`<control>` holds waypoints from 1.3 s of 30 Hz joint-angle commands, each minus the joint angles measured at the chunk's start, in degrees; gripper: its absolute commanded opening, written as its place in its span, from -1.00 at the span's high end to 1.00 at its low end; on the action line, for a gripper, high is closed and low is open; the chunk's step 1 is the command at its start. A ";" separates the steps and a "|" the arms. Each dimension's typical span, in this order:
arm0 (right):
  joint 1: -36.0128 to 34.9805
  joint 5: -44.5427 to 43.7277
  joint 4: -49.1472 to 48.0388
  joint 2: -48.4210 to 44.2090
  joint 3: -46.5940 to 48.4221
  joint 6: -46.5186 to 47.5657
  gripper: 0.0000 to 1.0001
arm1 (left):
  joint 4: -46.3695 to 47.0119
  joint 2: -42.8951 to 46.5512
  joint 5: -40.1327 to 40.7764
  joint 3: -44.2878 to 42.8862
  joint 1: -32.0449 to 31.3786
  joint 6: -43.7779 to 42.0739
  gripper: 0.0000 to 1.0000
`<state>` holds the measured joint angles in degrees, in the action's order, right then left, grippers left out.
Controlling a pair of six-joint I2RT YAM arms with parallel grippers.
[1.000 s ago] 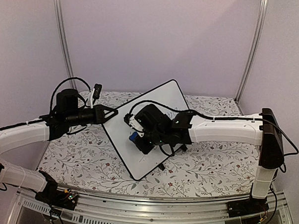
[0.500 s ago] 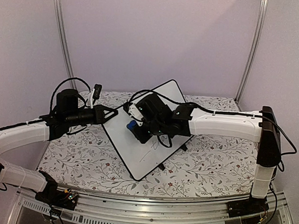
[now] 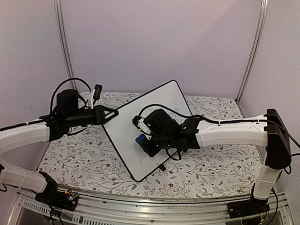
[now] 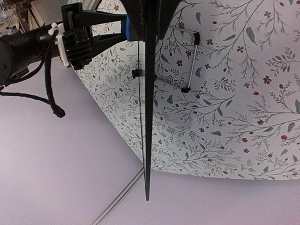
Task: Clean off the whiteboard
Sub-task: Erase the whiteboard on the whiteboard stand.
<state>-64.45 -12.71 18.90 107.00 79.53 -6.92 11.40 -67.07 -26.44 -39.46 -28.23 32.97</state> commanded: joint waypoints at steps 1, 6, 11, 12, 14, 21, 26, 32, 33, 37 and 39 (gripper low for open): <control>1.86 1.07 2.90 4.18 4.11 -0.25 1.00 | 2.82 1.57 -5.19 -1.58 -1.94 -2.65 1.00; 4.06 -0.23 5.69 7.80 13.95 1.82 1.00 | 2.50 1.76 -4.94 -1.58 -1.95 -2.82 1.00; 5.49 -1.53 8.59 12.02 22.61 3.72 1.00 | 2.50 1.86 -4.94 -1.67 -2.00 -2.93 1.00; 5.69 -1.58 8.87 12.72 23.57 3.96 1.00 | 2.53 1.85 -4.91 -1.67 -1.94 -2.91 1.00; 5.91 -1.43 9.10 13.54 24.42 3.89 1.00 | 2.50 1.85 -4.91 -1.71 -1.92 -2.92 1.00; 5.91 1.97 8.61 11.65 18.27 2.27 1.00 | 2.40 1.77 -4.93 -1.67 -1.93 -3.01 1.00; 5.91 2.33 7.09 7.27 9.47 0.60 1.00 | 2.52 1.72 -4.88 -1.67 -1.96 -2.93 1.00; 5.95 3.08 4.64 2.53 0.09 -1.43 1.00 | 2.50 1.61 -4.93 -1.67 -1.92 -2.92 1.00; 5.92 3.18 4.44 2.19 -0.84 -1.76 1.00 | 2.52 1.59 -4.84 -1.67 -1.96 -2.98 1.00; 5.91 4.38 3.32 1.13 -4.25 -2.92 1.00 | 2.55 1.64 -4.80 -1.65 -1.92 -2.91 1.00; 5.91 4.73 3.02 0.72 -5.34 -3.32 1.00 | 2.53 1.68 -4.72 -1.65 -1.92 -2.96 1.00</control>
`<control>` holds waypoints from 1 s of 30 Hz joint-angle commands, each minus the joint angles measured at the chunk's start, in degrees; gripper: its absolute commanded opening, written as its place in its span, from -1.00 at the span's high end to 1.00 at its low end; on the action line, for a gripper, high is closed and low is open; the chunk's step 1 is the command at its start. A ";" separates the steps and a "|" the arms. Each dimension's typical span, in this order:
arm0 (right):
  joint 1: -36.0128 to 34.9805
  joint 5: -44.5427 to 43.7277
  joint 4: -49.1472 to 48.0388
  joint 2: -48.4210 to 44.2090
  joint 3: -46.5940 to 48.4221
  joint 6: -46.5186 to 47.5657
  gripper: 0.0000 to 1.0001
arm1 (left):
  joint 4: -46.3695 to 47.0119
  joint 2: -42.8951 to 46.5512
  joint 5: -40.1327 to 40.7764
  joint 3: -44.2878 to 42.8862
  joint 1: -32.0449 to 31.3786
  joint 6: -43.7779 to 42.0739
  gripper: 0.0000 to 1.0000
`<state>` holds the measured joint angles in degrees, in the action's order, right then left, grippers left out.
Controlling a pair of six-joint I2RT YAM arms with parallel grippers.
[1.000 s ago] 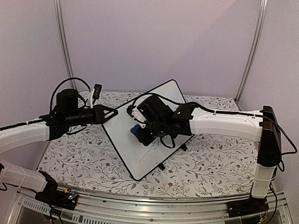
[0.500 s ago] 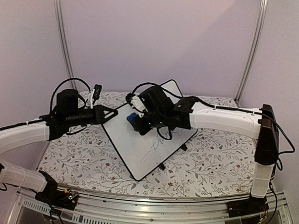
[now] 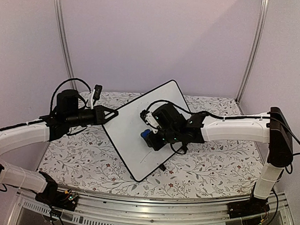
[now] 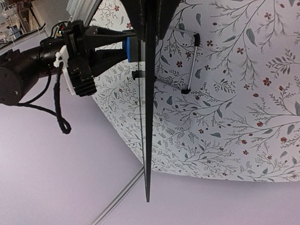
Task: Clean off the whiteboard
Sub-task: Erase the whiteboard on the whiteboard stand.
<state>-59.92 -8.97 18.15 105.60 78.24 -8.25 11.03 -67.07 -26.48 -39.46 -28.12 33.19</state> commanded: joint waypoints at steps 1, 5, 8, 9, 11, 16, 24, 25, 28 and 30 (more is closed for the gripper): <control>1.39 1.00 3.64 2.01 -4.63 -2.09 1.00 | 2.89 1.70 -4.76 -1.67 -2.07 -3.14 1.00; 1.39 1.46 2.83 1.11 -6.62 -2.21 1.00 | 2.82 1.76 -4.77 -1.67 -2.03 -3.14 1.00; 1.38 1.80 2.59 0.84 -7.48 -2.29 1.00 | 2.92 1.77 -4.81 -1.69 -2.04 -3.18 1.00; 1.39 1.87 2.65 0.83 -7.63 -2.30 1.00 | 2.89 1.77 -4.75 -1.68 -2.04 -3.14 1.00; 1.39 1.84 2.63 0.77 -7.87 -2.39 1.00 | 2.87 1.77 -4.80 -1.67 -2.04 -3.14 1.00; 1.39 1.80 2.55 0.71 -8.01 -2.44 1.00 | 2.91 1.77 -4.80 -1.67 -2.05 -3.14 1.00; 1.43 -1.22 3.26 1.37 -2.76 -1.01 1.00 | 2.95 1.33 -4.95 -1.67 -2.03 -3.04 1.00; 1.51 -1.71 3.55 1.56 -1.35 -0.52 1.00 | 2.99 1.26 -4.96 -1.67 -2.03 -3.04 1.00; 2.00 -2.58 4.56 3.13 3.50 1.63 1.00 | 3.00 1.24 -4.90 -1.67 -2.07 -3.07 1.00; 2.68 -2.81 5.33 4.53 6.64 2.98 1.00 | 2.94 1.24 -4.83 -1.66 -2.03 -3.17 1.00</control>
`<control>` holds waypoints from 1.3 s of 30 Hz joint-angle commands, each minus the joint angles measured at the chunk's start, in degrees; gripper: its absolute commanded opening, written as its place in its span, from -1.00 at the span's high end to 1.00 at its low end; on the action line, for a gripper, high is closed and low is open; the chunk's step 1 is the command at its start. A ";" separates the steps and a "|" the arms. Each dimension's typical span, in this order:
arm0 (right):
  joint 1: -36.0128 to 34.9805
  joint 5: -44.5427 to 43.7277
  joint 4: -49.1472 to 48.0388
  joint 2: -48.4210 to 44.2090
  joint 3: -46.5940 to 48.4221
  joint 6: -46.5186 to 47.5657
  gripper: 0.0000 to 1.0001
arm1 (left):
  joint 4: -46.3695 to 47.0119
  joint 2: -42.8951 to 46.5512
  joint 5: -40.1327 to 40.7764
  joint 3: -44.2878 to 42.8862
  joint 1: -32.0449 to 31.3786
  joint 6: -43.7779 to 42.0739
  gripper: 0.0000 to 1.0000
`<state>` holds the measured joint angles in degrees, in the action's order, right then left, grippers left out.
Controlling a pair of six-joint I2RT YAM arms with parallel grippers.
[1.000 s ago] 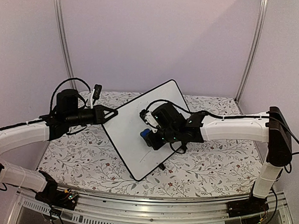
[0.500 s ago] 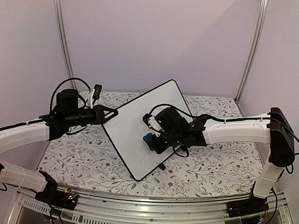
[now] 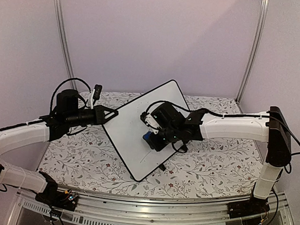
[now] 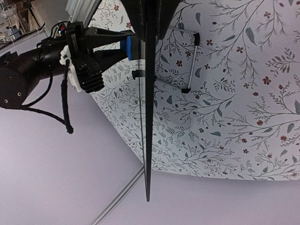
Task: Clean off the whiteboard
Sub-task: Erase the whiteboard on the whiteboard stand.
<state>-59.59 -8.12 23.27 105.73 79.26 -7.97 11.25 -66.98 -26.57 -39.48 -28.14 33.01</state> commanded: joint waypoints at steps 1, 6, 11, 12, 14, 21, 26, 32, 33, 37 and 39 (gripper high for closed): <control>2.68 -3.63 0.64 5.17 7.04 3.26 1.00 | 2.66 1.23 -4.68 -1.65 -2.01 -2.96 1.00; 3.17 -3.28 1.35 7.36 10.40 4.53 1.00 | 2.52 1.58 -4.55 -1.66 -2.03 -3.13 1.00; 3.17 -2.78 1.43 6.33 7.41 3.65 1.00 | 2.52 1.63 -4.78 -1.73 -2.01 -3.09 1.00; 3.17 -2.78 1.29 6.00 6.14 3.39 1.00 | 2.60 1.67 -4.79 -1.74 -2.02 -3.05 1.00; 3.17 -2.64 0.74 4.91 3.05 2.82 1.00 | 2.62 1.68 -4.83 -1.78 -2.03 -3.04 1.00; 3.17 -1.95 -1.75 1.45 -6.05 0.80 1.00 | 2.77 1.77 -4.94 -1.65 -2.02 -2.91 1.00; 3.25 -2.01 -2.25 1.38 -5.58 0.75 1.00 | 2.74 1.75 -4.93 -1.56 -2.01 -2.88 1.00; 4.40 -1.86 -2.18 2.32 -0.80 2.31 1.00 | 2.79 1.77 -4.88 -1.56 -2.02 -2.87 1.00; 4.66 -2.08 -2.11 2.43 0.30 2.66 1.00 | 2.79 1.77 -4.85 -1.56 -2.09 -2.87 1.00; 5.80 -2.60 -1.16 3.34 5.84 4.91 1.00 | 2.80 1.77 -4.90 -1.56 -2.11 -2.89 1.00; 6.04 -2.94 -0.14 4.60 8.69 5.87 1.00 | 2.72 1.77 -4.89 -1.56 -2.02 -2.91 1.00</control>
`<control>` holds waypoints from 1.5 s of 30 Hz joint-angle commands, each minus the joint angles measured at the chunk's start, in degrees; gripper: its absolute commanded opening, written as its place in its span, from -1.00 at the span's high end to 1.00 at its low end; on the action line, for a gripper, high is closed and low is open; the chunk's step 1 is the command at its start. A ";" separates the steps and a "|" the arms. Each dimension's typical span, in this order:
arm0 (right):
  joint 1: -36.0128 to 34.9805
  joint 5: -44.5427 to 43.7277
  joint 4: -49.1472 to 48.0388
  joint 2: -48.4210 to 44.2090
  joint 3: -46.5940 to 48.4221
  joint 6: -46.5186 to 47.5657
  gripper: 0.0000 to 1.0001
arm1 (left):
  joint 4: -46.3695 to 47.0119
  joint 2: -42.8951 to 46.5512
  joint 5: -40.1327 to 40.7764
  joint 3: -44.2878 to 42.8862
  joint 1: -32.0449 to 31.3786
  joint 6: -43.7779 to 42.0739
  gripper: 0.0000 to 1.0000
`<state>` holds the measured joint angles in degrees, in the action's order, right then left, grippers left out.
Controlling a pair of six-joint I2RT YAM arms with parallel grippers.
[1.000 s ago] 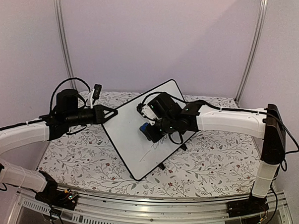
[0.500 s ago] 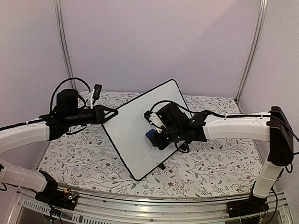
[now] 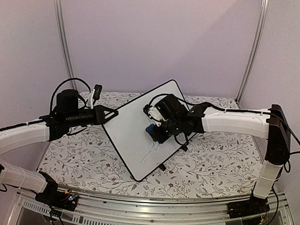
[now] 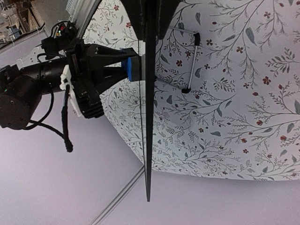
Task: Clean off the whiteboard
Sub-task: Erase the whiteboard on the whiteboard stand.
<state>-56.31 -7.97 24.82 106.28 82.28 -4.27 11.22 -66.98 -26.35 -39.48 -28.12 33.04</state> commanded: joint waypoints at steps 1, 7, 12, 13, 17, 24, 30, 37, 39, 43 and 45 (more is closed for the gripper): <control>2.79 -3.30 -1.16 4.56 6.91 2.56 1.00 | 2.75 1.77 -5.12 -1.56 -2.06 -2.90 1.00; 3.38 -3.30 -0.44 6.80 9.58 3.50 1.00 | 2.73 1.77 -5.07 -1.56 -2.06 -2.99 1.00; 3.42 -2.52 -0.47 5.89 6.48 2.51 1.00 | 2.73 1.81 -5.11 -1.63 -2.09 -3.02 1.00; 3.45 -2.42 -0.57 5.31 4.73 2.21 1.00 | 2.74 1.77 -5.12 -1.65 -2.04 -2.98 1.00; 3.40 -1.75 -1.53 3.14 -1.19 0.72 1.00 | 2.68 1.77 -5.18 -1.65 -2.04 -2.99 1.00; 3.41 -0.78 -3.67 -0.83 -9.46 -1.97 1.00 | 2.75 1.59 -5.20 -1.56 -2.03 -2.93 1.00; 3.40 -0.06 -3.95 -2.16 -10.91 -2.80 1.00 | 2.93 1.50 -5.18 -1.56 -2.04 -2.85 1.00; 3.40 -1.16 -2.36 -0.13 -3.02 -0.74 1.00 | 2.99 1.39 -5.28 -1.57 -2.04 -2.72 1.00; 3.40 -2.13 -1.74 1.04 0.87 0.11 1.00 | 2.91 1.33 -5.20 -1.56 -2.08 -2.78 1.00; 3.45 -2.98 -0.58 3.20 6.40 2.06 1.00 | 2.77 1.44 -5.11 -1.56 -2.04 -2.88 1.00; 3.44 -2.82 -0.02 4.10 7.82 2.46 1.00 | 2.72 1.41 -5.03 -1.65 -2.05 -2.91 1.00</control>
<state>-53.58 -9.34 26.06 107.00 86.39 -3.70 11.25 -66.98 -26.94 -39.48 -28.18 33.17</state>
